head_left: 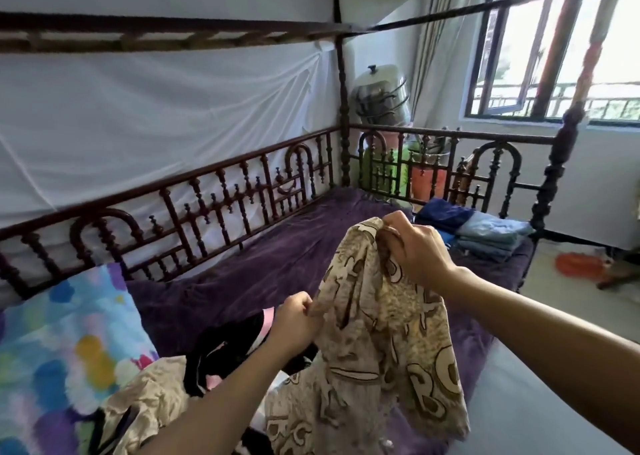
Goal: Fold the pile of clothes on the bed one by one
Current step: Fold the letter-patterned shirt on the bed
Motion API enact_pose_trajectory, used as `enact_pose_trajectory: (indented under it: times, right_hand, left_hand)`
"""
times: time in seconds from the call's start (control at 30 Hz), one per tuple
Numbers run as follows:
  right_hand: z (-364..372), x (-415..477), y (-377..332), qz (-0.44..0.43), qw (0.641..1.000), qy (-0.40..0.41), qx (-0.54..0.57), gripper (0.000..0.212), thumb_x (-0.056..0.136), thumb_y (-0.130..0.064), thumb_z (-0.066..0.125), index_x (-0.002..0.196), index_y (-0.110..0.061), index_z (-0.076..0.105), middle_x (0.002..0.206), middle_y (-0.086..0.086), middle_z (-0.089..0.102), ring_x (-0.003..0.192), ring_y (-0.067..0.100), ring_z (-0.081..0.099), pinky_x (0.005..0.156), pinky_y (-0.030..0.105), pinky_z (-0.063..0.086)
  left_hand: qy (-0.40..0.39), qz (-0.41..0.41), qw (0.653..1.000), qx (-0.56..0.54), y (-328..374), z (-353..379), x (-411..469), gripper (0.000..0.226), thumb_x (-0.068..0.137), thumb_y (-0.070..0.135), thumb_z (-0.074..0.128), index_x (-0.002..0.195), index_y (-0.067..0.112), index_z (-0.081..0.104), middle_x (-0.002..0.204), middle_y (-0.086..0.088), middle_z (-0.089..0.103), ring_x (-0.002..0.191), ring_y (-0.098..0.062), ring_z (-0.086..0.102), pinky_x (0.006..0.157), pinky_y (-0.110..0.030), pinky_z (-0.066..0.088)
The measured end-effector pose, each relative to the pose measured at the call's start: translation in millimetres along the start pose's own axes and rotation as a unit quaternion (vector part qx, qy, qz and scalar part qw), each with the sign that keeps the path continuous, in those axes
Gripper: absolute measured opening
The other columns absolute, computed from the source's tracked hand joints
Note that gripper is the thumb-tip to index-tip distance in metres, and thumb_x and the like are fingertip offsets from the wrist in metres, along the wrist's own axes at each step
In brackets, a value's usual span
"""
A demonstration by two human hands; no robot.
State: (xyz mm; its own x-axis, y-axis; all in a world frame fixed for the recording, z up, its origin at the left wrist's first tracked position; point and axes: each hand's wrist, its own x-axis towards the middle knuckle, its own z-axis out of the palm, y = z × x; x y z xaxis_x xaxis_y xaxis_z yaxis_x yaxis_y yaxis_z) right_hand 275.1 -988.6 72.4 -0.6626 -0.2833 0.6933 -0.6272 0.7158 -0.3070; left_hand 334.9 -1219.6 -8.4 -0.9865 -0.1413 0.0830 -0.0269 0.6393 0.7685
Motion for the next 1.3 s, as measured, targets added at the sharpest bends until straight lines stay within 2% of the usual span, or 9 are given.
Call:
enact_pose_trajectory:
  times: [0.27, 0.4, 0.57, 0.67, 0.73, 0.83, 1.07, 1.2, 1.3]
  right_hand:
    - [-41.4, -14.2, 108.0, 0.023, 0.999, -0.032, -0.015, 0.024, 0.097, -0.037, 0.049, 0.108, -0.016, 0.052, 0.077, 0.01, 0.07, 0.069, 0.037, 0.065, 0.061, 0.042, 0.048]
    - [-48.1, -28.2, 145.2, 0.035, 0.998, -0.039, 0.018, 0.04, 0.092, -0.056, 0.037, 0.1, -0.018, 0.047, 0.072, 0.008, 0.067, 0.064, 0.037, 0.062, 0.054, 0.038, 0.043]
    - [-37.3, -24.5, 179.7, 0.032, 0.997, -0.052, 0.051, 0.033, 0.094, -0.046, 0.051, 0.101, -0.014, 0.048, 0.075, 0.01, 0.069, 0.07, 0.039, 0.063, 0.057, 0.042, 0.047]
    - [-11.7, -18.3, 197.0, 0.069, 0.992, -0.051, 0.092, 0.026, 0.095, -0.038, 0.055, 0.1, -0.015, 0.047, 0.071, 0.008, 0.067, 0.066, 0.037, 0.061, 0.057, 0.043, 0.047]
    - [8.5, -15.7, 214.4, 0.098, 0.988, -0.058, 0.109, 0.024, 0.095, -0.039, 0.054, 0.098, -0.017, 0.045, 0.066, 0.001, 0.062, 0.061, 0.031, 0.056, 0.056, 0.04, 0.044]
    - [39.2, -18.2, 256.2, 0.154, 0.978, -0.092, 0.103, 0.025, 0.095, -0.04, 0.052, 0.096, -0.017, 0.042, 0.064, -0.002, 0.058, 0.059, 0.028, 0.052, 0.057, 0.041, 0.043]
    - [74.2, -21.7, 373.4, 0.274, 0.948, -0.154, 0.037, 0.024, 0.096, -0.043, 0.048, 0.095, -0.022, 0.038, 0.076, 0.008, 0.065, 0.071, 0.035, 0.061, 0.056, 0.04, 0.043]
    - [92.9, -19.2, 429.8, 0.316, 0.931, -0.182, 0.015, 0.021, 0.097, -0.045, 0.044, 0.094, -0.026, 0.035, 0.08, 0.009, 0.067, 0.074, 0.036, 0.062, 0.058, 0.039, 0.043]
    - [108.9, -7.1, 471.5, 0.327, 0.925, -0.193, 0.012, 0.021, 0.097, -0.045, 0.042, 0.095, -0.026, 0.036, 0.079, 0.009, 0.066, 0.073, 0.035, 0.062, 0.058, 0.038, 0.042]
  left_hand:
    - [0.144, -0.015, 0.981, -0.126, 46.4, 9.3, 57.3, 0.018, 0.092, 0.025, 0.048, 0.077, 0.016, 0.041, 0.07, -0.001, 0.042, 0.064, -0.014, 0.039, 0.053, -0.03, 0.031]
    - [0.175, 0.062, 0.982, -0.035, 88.1, 18.4, 80.1, 0.023, 0.097, 0.038, 0.043, 0.089, 0.016, 0.046, 0.07, 0.005, 0.054, 0.064, -0.015, 0.05, 0.056, -0.031, 0.038]
    - [0.042, 0.15, 0.958, 0.242, 132.8, -22.2, 112.7, 0.06, 0.069, 0.088, 0.037, 0.097, 0.035, 0.047, 0.063, 0.005, 0.065, 0.05, -0.008, 0.062, 0.044, -0.021, 0.044]
    - [0.012, 0.127, 0.928, 0.351, 144.5, -22.6, 162.0, 0.075, 0.055, 0.096, 0.042, 0.086, 0.029, 0.058, 0.067, 0.008, 0.061, 0.056, -0.01, 0.056, 0.048, -0.018, 0.035]
    - [-0.09, 0.066, 0.945, 0.307, 136.8, -9.0, 201.1, 0.075, 0.049, 0.087, 0.06, 0.069, 0.014, 0.064, 0.058, 0.005, 0.057, 0.052, -0.013, 0.05, 0.049, -0.021, 0.034]
    - [-0.207, 0.014, 0.955, 0.212, 101.6, 31.3, 250.9, 0.081, 0.044, 0.081, 0.071, 0.072, 0.005, 0.065, 0.062, 0.0, 0.049, 0.06, -0.014, 0.045, 0.059, -0.03, 0.033]
    - [-0.18, 0.02, 0.981, 0.072, 50.6, 156.8, 339.6, 0.07, 0.053, 0.085, 0.063, 0.056, 0.019, 0.037, 0.052, 0.013, 0.031, 0.05, -0.006, 0.031, 0.054, -0.031, 0.024]
    - [-0.281, -0.007, 0.953, 0.117, 54.9, 192.4, 387.4, 0.065, 0.045, 0.076, 0.077, 0.072, 0.019, 0.064, 0.064, 0.011, 0.066, 0.061, -0.005, 0.061, 0.062, -0.029, 0.047]
    - [-0.396, -0.024, 0.894, 0.207, 58.5, 220.0, 430.8, 0.057, 0.04, 0.059, 0.087, 0.078, 0.019, 0.072, 0.077, 0.006, 0.074, 0.074, -0.009, 0.07, 0.068, -0.029, 0.054]
